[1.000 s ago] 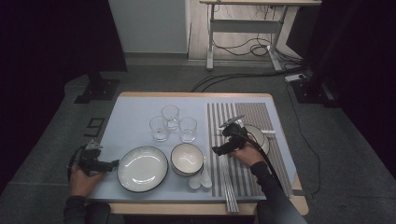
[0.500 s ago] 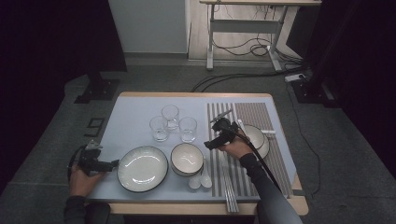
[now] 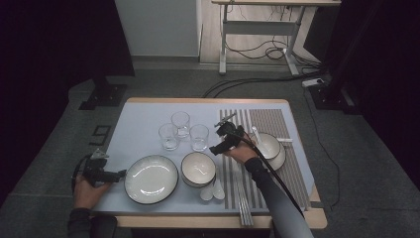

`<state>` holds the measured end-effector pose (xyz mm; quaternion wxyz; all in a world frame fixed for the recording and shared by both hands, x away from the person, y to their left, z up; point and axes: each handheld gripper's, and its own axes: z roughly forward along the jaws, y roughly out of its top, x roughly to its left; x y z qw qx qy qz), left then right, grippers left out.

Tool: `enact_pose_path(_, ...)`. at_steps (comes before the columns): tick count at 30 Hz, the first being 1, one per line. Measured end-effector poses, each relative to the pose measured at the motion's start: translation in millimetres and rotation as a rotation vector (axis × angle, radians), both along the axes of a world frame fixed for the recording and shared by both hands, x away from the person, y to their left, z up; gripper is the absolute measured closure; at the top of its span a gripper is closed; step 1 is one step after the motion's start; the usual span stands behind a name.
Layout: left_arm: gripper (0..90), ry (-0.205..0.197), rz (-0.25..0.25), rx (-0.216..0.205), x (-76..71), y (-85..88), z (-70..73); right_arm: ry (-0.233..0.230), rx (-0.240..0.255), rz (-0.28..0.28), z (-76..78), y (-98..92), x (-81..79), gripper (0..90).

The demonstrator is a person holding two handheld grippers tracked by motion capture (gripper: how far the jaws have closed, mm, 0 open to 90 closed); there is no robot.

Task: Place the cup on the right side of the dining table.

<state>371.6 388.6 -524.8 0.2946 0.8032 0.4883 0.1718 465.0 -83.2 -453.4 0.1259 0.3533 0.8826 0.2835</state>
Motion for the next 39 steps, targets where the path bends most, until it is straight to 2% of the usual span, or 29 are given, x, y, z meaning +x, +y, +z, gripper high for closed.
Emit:
enact_pose_path(17,0.0,0.0,-0.001,0.0,0.0,0.1,0.0,0.012,-0.018,0.018,-6.1,29.7,20.2,0.5)
enact_pose_path(22,0.0,0.0,0.0,0.0,0.0,0.0,0.0,0.019,-0.002,0.022,-7.2,36.0,25.0,0.5)
enact_pose_path(39,0.0,0.0,0.0,0.0,0.1,0.1,0.0,0.02,0.006,0.028,-11.5,52.5,37.8,2.1)
